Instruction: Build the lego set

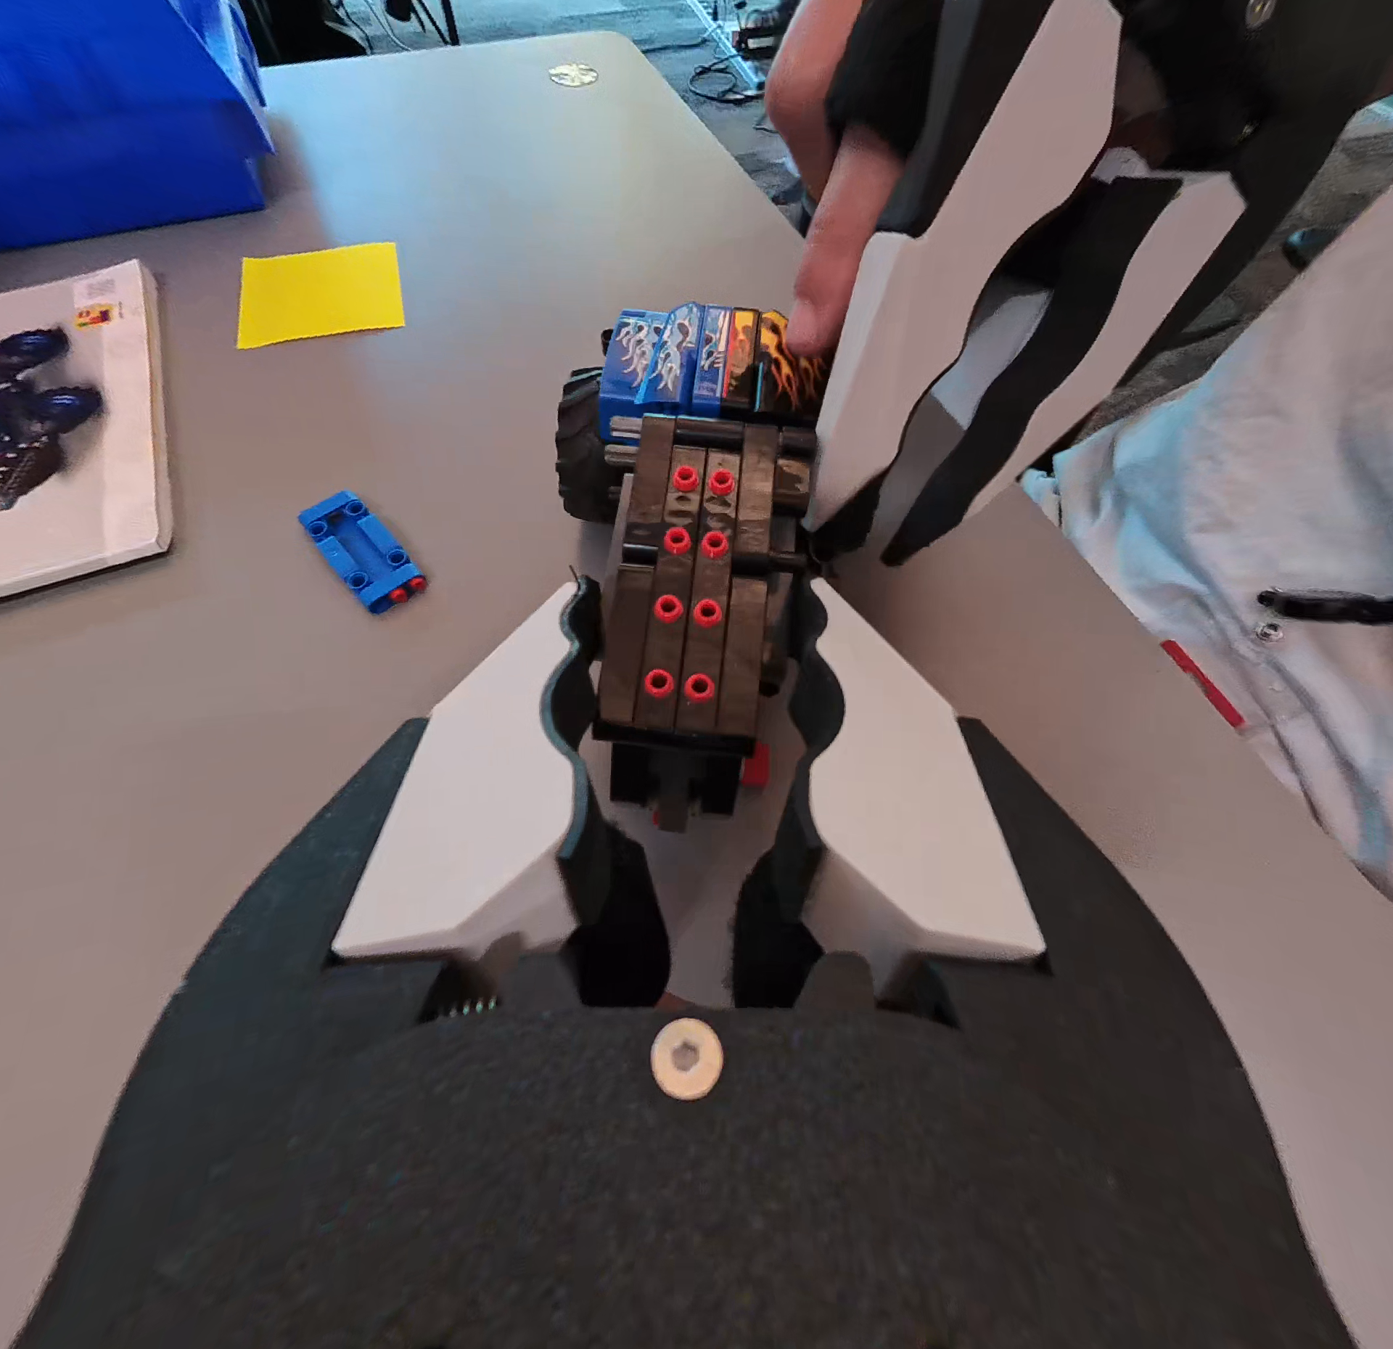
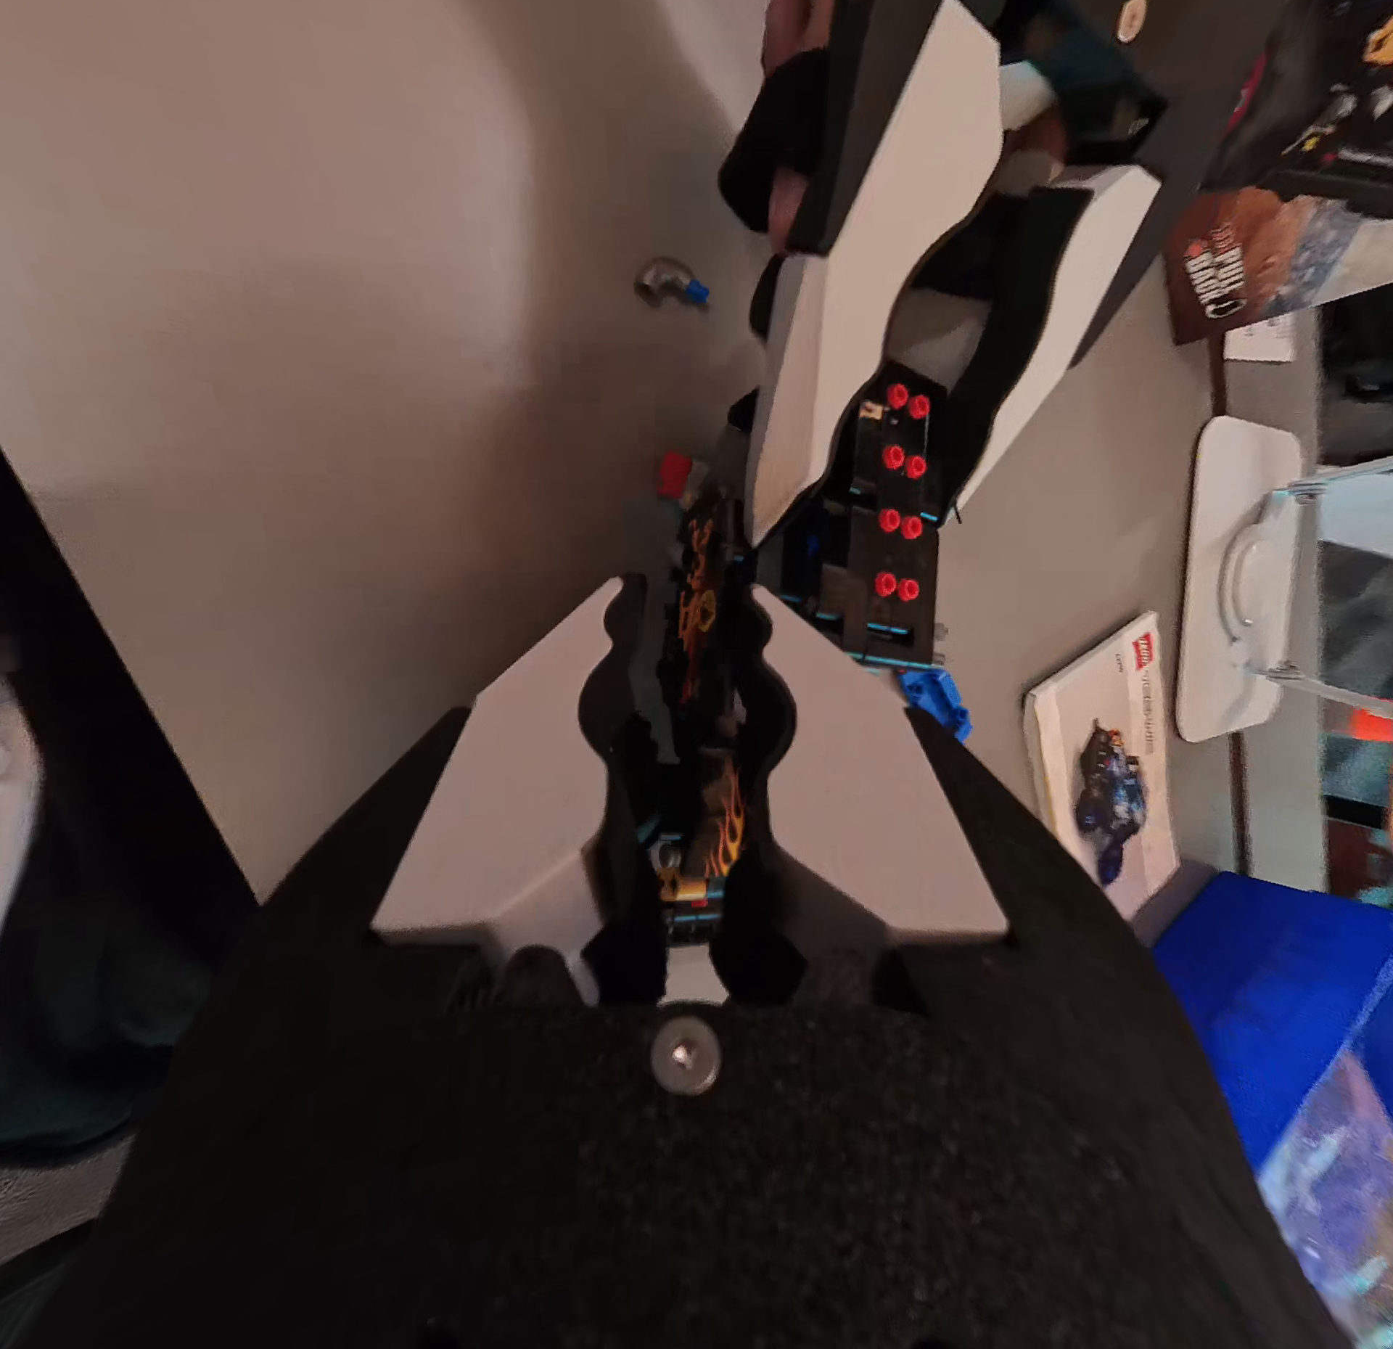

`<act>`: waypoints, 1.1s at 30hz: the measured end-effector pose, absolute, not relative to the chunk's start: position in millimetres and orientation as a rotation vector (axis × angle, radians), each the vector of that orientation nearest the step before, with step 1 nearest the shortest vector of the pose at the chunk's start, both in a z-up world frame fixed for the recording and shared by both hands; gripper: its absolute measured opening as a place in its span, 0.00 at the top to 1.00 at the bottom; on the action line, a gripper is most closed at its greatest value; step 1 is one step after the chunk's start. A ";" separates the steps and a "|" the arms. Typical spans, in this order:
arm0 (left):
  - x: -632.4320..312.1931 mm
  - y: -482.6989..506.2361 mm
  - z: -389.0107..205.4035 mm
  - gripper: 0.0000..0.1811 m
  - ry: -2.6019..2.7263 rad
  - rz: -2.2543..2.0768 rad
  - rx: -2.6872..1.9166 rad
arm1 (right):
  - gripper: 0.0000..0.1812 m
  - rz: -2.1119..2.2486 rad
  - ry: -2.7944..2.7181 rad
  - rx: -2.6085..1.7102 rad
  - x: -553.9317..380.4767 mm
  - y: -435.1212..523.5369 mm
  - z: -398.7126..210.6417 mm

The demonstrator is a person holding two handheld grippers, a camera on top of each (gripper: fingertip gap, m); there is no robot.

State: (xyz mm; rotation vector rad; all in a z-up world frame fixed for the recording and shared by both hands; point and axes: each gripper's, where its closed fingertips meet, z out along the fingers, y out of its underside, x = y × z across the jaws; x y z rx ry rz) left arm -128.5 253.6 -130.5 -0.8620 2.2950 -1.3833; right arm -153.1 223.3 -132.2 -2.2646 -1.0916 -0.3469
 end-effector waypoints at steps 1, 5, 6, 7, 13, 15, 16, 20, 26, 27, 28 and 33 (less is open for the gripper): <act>-127.5 250.6 -130.6 0.73 2.274 -1.386 -0.860 | 0.89 -0.290 -1.070 -2.291 -153.5 224.8 -131.8; -124.8 245.2 -130.5 0.73 2.240 -1.330 -0.842 | 0.99 -0.179 -1.058 -2.401 -150.4 226.2 -130.2; -124.7 245.3 -130.5 0.73 2.238 -1.331 -0.845 | 0.99 -0.196 -1.089 -2.406 -150.2 225.4 -130.5; -124.7 245.2 -130.4 0.73 2.232 -1.337 -0.840 | 0.98 -0.218 -1.134 -2.411 -150.7 224.4 -130.6; -124.3 248.6 -130.1 0.74 2.215 -1.359 -0.864 | 0.85 -0.631 -1.305 -2.275 -140.8 217.9 -132.1; -123.8 248.9 -130.2 0.74 2.215 -1.353 -0.861 | 0.85 -0.683 -1.291 -2.245 -139.7 220.2 -134.6; -123.8 249.3 -130.3 0.74 2.218 -1.354 -0.862 | 0.85 -0.671 -1.278 -2.258 -139.9 220.0 -134.8; -124.1 248.1 -130.5 0.74 2.213 -1.327 -0.833 | 0.88 -0.460 -1.231 -2.353 -143.6 216.3 -133.9; -122.8 247.5 -130.6 0.74 2.214 -1.337 -0.841 | 0.94 -0.244 -1.255 -2.430 -147.1 213.9 -141.2; -122.3 247.4 -130.4 0.74 2.210 -1.332 -0.840 | 0.96 -0.175 -1.301 -2.482 -152.1 206.3 -150.8; -121.3 247.2 -130.2 0.74 2.203 -1.336 -0.845 | 0.90 0.032 -1.376 -2.674 -158.2 178.1 -177.3; -120.5 254.9 -130.1 0.74 2.181 -1.364 -0.870 | 0.91 -0.140 -1.362 -2.536 -156.2 197.7 -152.1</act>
